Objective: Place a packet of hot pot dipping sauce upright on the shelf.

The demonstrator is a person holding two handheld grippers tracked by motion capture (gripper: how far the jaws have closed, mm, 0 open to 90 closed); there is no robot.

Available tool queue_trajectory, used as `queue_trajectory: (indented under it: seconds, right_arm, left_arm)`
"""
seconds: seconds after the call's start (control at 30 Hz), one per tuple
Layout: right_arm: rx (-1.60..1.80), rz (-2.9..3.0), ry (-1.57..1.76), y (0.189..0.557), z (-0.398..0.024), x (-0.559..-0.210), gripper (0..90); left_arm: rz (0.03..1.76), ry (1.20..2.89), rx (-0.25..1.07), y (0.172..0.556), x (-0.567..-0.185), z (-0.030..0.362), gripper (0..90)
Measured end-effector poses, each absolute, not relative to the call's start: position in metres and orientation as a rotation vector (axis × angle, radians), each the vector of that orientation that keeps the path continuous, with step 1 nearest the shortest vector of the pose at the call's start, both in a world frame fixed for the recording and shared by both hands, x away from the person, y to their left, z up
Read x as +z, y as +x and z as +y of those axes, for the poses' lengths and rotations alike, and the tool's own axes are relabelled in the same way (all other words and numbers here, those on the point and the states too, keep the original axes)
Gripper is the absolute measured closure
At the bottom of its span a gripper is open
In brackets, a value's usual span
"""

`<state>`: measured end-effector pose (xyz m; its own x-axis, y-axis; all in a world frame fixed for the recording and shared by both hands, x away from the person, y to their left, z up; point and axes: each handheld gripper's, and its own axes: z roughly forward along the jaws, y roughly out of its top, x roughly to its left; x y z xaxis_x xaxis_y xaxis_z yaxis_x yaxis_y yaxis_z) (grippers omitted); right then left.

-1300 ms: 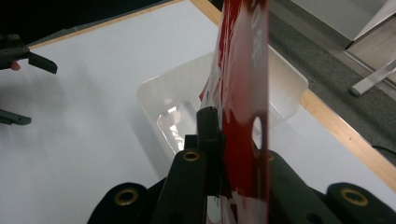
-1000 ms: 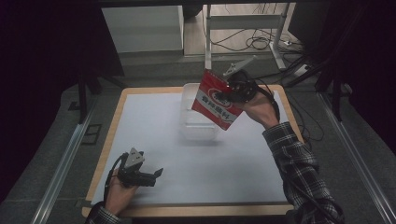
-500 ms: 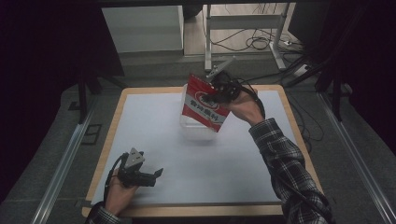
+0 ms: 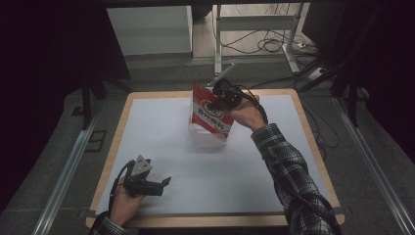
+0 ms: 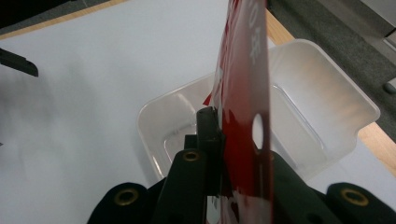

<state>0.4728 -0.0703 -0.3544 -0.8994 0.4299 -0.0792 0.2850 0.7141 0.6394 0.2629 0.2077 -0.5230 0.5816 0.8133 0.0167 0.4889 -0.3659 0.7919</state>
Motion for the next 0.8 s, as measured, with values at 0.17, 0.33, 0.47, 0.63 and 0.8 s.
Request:
queue_trajectory:
  seconds: [0.17,0.33,0.47,0.63,0.8]
  right_arm:
    - [0.931,2.699,0.589,0.476,-0.068,-0.361,87.2]
    - [0.963,2.684,0.625,0.48,-0.066,-0.368,87.1]
    - [0.944,2.681,0.615,0.48,-0.063,-0.368,87.0]
    - [0.941,2.671,0.607,0.478,-0.063,-0.367,85.1]
    - [0.995,2.644,0.608,0.475,-0.065,-0.363,77.2]
  left_arm:
    - [1.033,2.038,0.529,0.263,-0.523,0.207,1.8]
    - [1.032,2.04,0.528,0.263,-0.523,0.207,1.8]
    - [1.033,2.04,0.529,0.263,-0.523,0.207,1.8]
    - [1.032,2.039,0.531,0.263,-0.523,0.207,1.8]
    - [1.033,2.039,0.53,0.263,-0.523,0.207,1.8]
